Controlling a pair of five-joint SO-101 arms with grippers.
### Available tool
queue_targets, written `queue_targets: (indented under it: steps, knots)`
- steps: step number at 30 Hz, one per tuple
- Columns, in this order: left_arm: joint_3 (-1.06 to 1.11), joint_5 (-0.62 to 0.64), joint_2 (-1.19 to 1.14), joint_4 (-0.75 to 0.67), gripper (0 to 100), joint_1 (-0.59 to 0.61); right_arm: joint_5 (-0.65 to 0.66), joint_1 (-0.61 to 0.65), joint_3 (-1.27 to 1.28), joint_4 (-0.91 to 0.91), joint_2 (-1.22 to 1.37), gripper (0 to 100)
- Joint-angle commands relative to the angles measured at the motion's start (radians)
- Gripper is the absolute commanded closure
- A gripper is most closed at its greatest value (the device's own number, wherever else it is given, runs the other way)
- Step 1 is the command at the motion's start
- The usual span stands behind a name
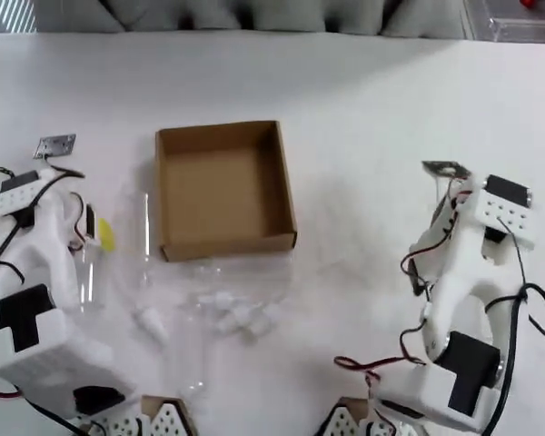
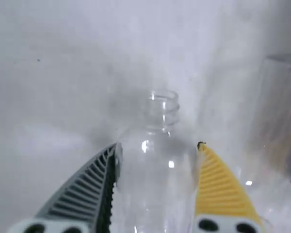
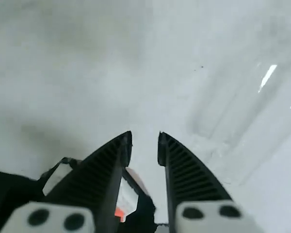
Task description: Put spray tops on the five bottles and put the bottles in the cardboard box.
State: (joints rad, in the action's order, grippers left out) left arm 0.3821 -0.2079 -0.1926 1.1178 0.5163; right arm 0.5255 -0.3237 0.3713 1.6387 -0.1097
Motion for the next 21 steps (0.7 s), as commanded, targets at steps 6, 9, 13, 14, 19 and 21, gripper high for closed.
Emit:
queue_targets:
  steps: [6, 9, 13, 14, 19, 21]
  knots:
    - [-0.052, -0.008, 0.001, -0.02, 93, 0.005, -0.147, 0.26, 0.089, 0.081, -0.352, 98.1]
    - [-0.054, -0.008, -0.001, -0.02, 93, 0.005, -0.176, 0.42, 0.183, 0.068, -0.487, 98.1]
    - [-0.054, -0.008, -0.001, -0.021, 93, 0.005, -0.18, 0.568, 0.292, -0.048, -0.63, 98.1]
    - [-0.054, -0.008, -0.001, -0.021, 93, 0.005, -0.176, 0.602, 0.321, -0.081, -0.656, 98.1]
    - [-0.052, -0.006, -0.001, -0.032, 93, 0.005, 0.051, 0.835, 0.477, -0.173, -0.723, 98.1]
    - [-0.052, -0.006, -0.001, -0.034, 93, 0.005, 0.112, 0.908, 0.528, -0.216, -0.733, 98.1]
